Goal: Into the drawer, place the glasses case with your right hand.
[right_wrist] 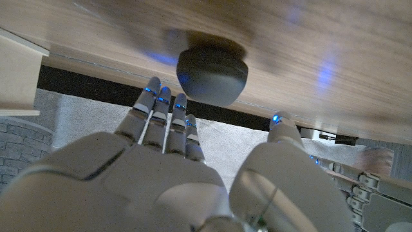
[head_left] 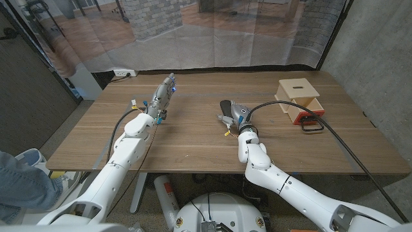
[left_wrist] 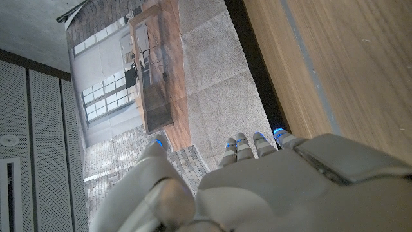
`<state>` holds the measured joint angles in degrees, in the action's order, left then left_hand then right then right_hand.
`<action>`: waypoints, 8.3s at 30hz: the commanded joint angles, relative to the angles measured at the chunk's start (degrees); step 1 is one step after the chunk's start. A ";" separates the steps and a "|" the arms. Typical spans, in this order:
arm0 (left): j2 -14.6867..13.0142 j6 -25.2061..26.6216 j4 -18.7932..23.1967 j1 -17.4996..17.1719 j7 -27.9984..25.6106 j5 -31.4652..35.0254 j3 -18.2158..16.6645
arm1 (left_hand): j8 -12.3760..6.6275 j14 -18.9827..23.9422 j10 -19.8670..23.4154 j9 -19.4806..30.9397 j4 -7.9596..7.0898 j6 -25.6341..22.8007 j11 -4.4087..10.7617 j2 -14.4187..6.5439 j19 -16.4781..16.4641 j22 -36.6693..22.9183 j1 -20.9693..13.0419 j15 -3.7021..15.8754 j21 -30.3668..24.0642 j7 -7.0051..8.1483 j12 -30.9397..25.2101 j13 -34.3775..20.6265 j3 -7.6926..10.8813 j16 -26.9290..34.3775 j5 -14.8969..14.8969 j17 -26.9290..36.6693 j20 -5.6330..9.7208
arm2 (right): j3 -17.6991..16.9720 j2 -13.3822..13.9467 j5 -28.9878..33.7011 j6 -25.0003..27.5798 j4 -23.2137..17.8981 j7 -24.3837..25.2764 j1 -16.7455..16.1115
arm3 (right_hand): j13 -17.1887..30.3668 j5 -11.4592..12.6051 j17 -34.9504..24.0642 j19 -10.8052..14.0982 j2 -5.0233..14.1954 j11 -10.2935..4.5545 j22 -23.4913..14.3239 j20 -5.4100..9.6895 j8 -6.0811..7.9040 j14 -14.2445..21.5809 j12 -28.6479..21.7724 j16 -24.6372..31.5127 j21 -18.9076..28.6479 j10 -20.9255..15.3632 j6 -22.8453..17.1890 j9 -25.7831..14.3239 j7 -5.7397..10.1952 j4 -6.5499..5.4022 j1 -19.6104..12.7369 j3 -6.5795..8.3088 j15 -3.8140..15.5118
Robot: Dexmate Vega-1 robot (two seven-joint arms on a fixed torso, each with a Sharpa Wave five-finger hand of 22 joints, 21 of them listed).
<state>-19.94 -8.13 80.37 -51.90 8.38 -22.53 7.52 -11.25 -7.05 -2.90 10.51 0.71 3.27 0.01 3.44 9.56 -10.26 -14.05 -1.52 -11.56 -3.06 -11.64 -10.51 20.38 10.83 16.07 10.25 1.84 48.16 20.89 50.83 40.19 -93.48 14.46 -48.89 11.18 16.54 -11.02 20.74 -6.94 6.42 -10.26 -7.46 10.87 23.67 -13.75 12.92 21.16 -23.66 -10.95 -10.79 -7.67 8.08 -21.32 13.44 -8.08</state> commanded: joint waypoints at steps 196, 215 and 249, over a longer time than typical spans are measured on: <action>1.72 1.30 -1.16 1.58 -0.06 1.34 2.66 | -0.08 0.15 -0.98 0.22 0.02 0.06 0.32 -2.34 3.62 -0.14 -1.02 -0.10 0.11 0.27 0.06 -0.26 -0.92 0.02 -1.66 0.34 -0.08 | -15.48 13.18 1.50 -15.52 -8.92 13.42 -5.88 | 3.15 -3.80 -7.37 17.39 9.12 -12.73 -2.96 13.98 2.94 25.93 -8.88 11.84 8.60 -26.85 -21.02 -0.57 8.89 -0.45 -27.54 6.32 19.46; 1.18 1.95 -0.64 1.78 0.06 1.44 2.59 | -0.09 0.09 -1.03 0.22 0.07 0.00 0.35 -2.44 3.70 -0.14 -1.09 -0.09 0.13 0.18 0.07 -0.26 -1.02 0.01 -1.76 0.34 -0.12 | -18.37 14.65 2.42 -13.96 -11.09 12.87 -7.81 | 3.23 -3.89 -7.31 17.27 9.21 -13.00 -3.00 14.20 2.87 26.11 -8.82 11.59 8.93 -27.33 -21.67 -0.59 9.13 -0.37 -27.84 6.28 19.95; 0.87 2.33 -0.76 2.55 0.23 1.45 2.45 | -0.07 0.02 -1.11 0.22 0.13 -0.01 0.07 -2.61 3.85 -0.15 -1.21 -0.16 0.15 0.14 0.08 -0.26 -1.19 0.01 -1.93 0.33 0.09 | -24.56 17.44 1.44 -12.99 -14.48 15.51 -13.42 | 3.34 -3.92 -7.33 17.44 9.40 -13.55 -3.00 14.91 2.92 26.83 -8.64 11.35 9.57 -27.93 -23.10 -0.62 9.96 -0.49 -27.94 6.05 20.58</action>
<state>-18.94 -6.14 79.56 -49.51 8.52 -21.08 10.02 -11.25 -7.05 -3.62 10.51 0.70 3.27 0.31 1.49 9.56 -10.25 -15.12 -1.52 -11.42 -3.07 -11.43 -10.51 19.42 10.83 14.18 10.25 1.84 25.32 37.50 53.01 27.54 -106.76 28.97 -60.46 14.27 12.69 -18.23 37.62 -3.59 0.41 -13.19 3.49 13.57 49.89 -22.17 24.35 30.20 -43.61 -33.59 -11.36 2.26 7.91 -43.64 19.27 6.45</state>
